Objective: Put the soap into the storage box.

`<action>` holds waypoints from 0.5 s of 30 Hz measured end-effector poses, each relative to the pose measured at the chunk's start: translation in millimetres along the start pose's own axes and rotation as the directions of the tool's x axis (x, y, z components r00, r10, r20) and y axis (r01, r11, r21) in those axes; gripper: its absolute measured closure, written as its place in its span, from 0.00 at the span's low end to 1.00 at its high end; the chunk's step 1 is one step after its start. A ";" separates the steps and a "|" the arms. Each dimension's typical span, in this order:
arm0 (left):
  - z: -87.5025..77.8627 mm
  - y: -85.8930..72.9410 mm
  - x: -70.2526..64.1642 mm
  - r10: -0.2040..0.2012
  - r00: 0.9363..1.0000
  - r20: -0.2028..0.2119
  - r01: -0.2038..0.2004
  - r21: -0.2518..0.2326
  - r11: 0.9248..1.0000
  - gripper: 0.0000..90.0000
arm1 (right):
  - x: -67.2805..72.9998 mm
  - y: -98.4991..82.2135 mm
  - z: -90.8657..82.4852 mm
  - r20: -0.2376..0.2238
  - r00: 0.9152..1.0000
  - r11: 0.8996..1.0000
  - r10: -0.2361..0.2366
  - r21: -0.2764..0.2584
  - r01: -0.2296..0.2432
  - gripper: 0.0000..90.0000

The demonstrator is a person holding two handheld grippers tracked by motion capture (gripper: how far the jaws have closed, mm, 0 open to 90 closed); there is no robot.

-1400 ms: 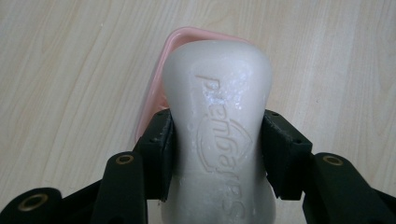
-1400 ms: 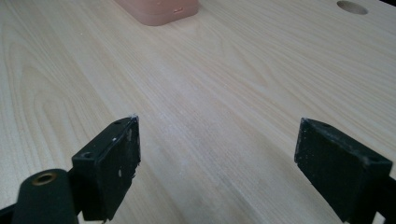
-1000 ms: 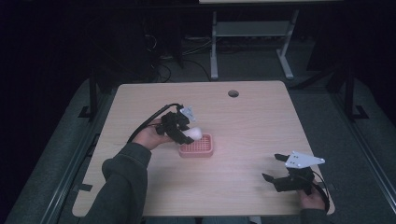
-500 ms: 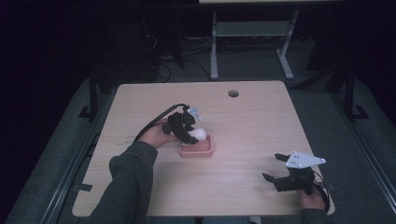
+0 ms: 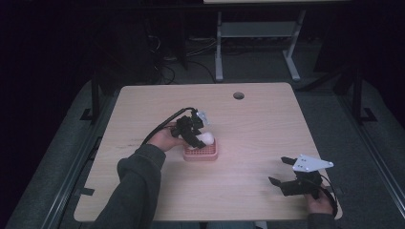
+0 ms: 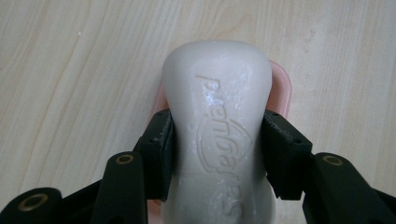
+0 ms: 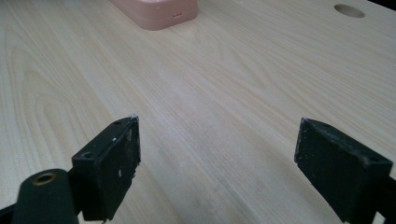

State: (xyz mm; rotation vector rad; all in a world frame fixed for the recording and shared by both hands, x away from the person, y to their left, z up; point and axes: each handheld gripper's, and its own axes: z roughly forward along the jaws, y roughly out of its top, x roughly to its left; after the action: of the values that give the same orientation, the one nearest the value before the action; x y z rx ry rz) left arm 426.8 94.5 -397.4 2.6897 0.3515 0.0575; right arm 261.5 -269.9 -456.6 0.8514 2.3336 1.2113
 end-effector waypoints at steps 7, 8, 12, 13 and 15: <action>5.6 2.4 -0.2 0.007 1.000 -0.002 -0.007 0.011 1.000 0.55 | -0.2 0.3 0.3 -0.001 1.000 1.000 -0.007 -0.003 0.007 0.15; 7.6 2.7 0.5 0.011 1.000 0.002 -0.011 0.013 1.000 0.55 | -0.1 0.3 0.4 -0.001 1.000 1.000 -0.009 -0.004 0.009 0.15; 11.7 2.9 0.0 0.014 1.000 0.001 -0.014 0.029 0.999 0.55 | 0.0 0.5 0.1 -0.001 1.000 1.000 -0.005 -0.003 0.005 0.15; 11.7 2.9 0.0 0.014 1.000 0.001 -0.014 0.029 0.999 0.55 | 0.0 0.5 0.1 -0.001 1.000 1.000 -0.005 -0.003 0.005 0.15; 13.9 2.6 -0.2 0.016 1.000 0.000 -0.016 0.036 0.999 0.55 | 0.0 0.4 -0.1 -0.001 1.000 1.000 -0.005 -0.004 0.005 0.15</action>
State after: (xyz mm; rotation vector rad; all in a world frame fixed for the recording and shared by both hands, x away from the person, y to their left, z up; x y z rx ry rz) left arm 428.6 86.5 -408.9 2.7281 0.3344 0.0567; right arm 261.6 -269.8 -456.2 0.8437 2.3318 1.2137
